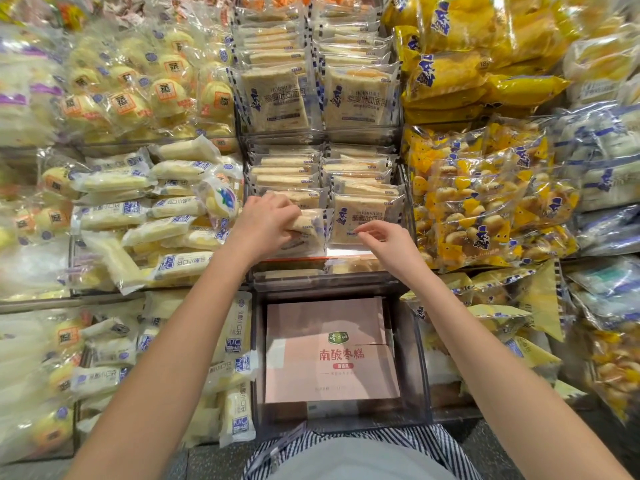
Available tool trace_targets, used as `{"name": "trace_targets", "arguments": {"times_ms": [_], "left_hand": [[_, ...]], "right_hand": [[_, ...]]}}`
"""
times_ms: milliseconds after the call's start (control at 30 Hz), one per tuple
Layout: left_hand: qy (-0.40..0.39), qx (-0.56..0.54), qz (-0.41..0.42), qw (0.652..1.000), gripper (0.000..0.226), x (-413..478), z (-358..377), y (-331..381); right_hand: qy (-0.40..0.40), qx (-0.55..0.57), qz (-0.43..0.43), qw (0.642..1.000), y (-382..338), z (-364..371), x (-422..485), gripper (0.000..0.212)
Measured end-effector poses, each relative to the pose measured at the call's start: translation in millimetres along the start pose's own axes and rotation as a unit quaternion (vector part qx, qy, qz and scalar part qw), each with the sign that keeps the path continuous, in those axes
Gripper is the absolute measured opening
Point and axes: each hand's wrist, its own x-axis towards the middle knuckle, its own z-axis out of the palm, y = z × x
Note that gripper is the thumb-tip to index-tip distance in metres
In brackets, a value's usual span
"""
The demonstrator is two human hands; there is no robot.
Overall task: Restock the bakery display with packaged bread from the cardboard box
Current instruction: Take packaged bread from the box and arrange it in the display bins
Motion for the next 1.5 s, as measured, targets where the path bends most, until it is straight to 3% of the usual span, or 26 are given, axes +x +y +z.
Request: {"name": "trace_targets", "arguments": {"times_ms": [133,267,400,500,600,733,933,1000,1100,1233,1367,1500], "left_hand": [[0.02,0.026,0.044,0.999,0.031,-11.9,19.5,2.4],[0.068,0.015,0.047,0.996,0.027,-20.2,25.2,-1.3],[0.117,-0.025,0.108,0.987,0.021,-25.5,32.8,2.4],[0.096,-0.085,0.132,0.983,0.036,-31.9,44.2,8.5],[0.043,-0.122,0.088,0.988,0.05,-38.2,43.1,9.7],[-0.086,-0.105,0.031,0.99,0.045,-28.6,29.0,10.9],[-0.173,-0.056,0.016,0.983,0.028,-4.3,16.2,16.5],[-0.194,-0.034,0.026,0.98,0.037,-2.7,23.7,22.6],[-0.201,-0.093,-0.003,0.975,0.046,-8.3,29.4,23.7],[-0.169,-0.169,-0.007,0.971,0.04,-32.6,35.4,20.7],[-0.007,-0.169,-0.025,0.985,0.033,-53.0,49.6,23.4],[-0.044,-0.201,-0.005,0.979,0.039,-56.9,56.2,26.7]], "right_hand": [[-0.02,-0.004,0.007,1.0,2.3,2.2,-3.0,0.022],[-0.022,-0.004,0.013,1.0,5.9,3.5,-4.5,0.022],[-0.022,-0.006,0.013,1.0,6.7,6.1,-2.8,0.022],[-0.024,-0.002,0.014,1.0,5.3,7.0,-1.9,0.022],[-0.023,-0.001,0.015,1.0,4.2,8.0,-2.2,0.022],[-0.042,-0.04,0.021,0.998,7.8,8.0,-2.0,0.025],[-0.119,-0.161,0.007,0.98,14.7,5.1,-5.2,0.028],[-0.134,-0.201,-0.002,0.97,16.7,4.9,-6.3,0.028],[-0.131,-0.252,0.002,0.959,18.3,3.8,-4.9,0.025],[-0.139,-0.245,0.007,0.96,12.2,4.7,-5.4,0.031],[-0.154,-0.214,-0.057,0.963,11.0,13.1,-19.2,0.034],[-0.163,-0.214,-0.046,0.962,19.8,17.4,-22.1,0.039]]}}
